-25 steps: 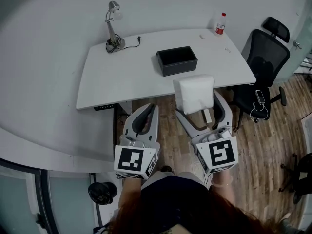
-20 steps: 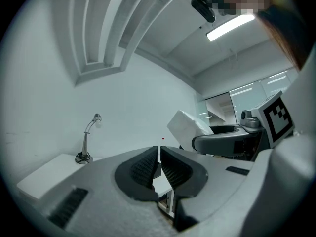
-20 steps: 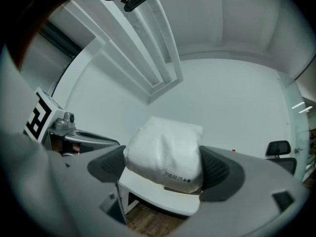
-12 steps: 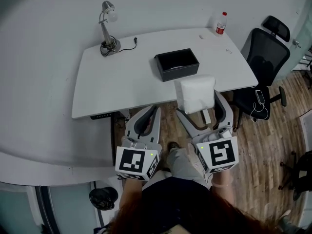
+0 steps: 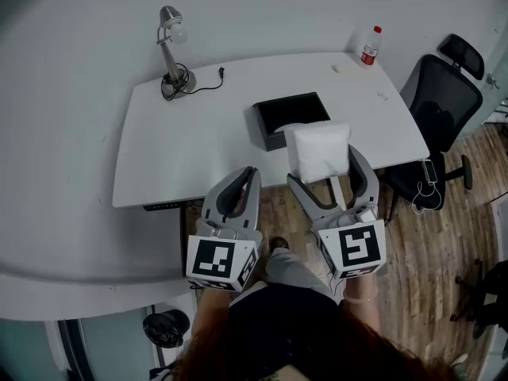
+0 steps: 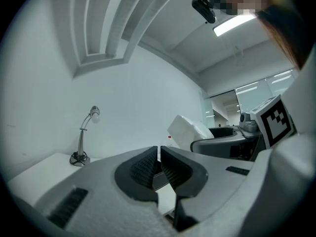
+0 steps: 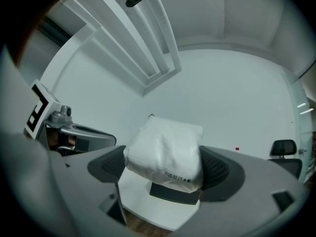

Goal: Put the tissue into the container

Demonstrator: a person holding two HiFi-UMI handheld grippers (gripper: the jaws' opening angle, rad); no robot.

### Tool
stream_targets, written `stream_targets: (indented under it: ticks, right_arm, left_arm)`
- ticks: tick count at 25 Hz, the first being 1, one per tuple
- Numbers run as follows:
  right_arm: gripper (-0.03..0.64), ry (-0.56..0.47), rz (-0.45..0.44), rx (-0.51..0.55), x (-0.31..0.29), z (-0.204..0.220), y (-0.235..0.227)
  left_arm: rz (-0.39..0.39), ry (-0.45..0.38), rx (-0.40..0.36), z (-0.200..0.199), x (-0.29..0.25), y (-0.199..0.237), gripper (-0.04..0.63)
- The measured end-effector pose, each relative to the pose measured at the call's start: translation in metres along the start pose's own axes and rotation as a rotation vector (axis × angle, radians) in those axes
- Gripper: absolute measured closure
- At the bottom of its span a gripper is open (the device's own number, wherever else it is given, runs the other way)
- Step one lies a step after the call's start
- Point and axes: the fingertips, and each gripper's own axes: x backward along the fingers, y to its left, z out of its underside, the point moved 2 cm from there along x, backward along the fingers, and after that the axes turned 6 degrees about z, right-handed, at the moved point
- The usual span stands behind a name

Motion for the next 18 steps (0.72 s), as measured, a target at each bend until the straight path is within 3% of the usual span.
stream_targets:
  ticks: [18]
  right_arm:
    - [0.17, 0.083, -0.038, -0.027, -0.094, 0.042, -0.038]
  left_arm:
    - [-0.008, 0.042, 0.018, 0.014, -0.08, 0.037, 0.554]
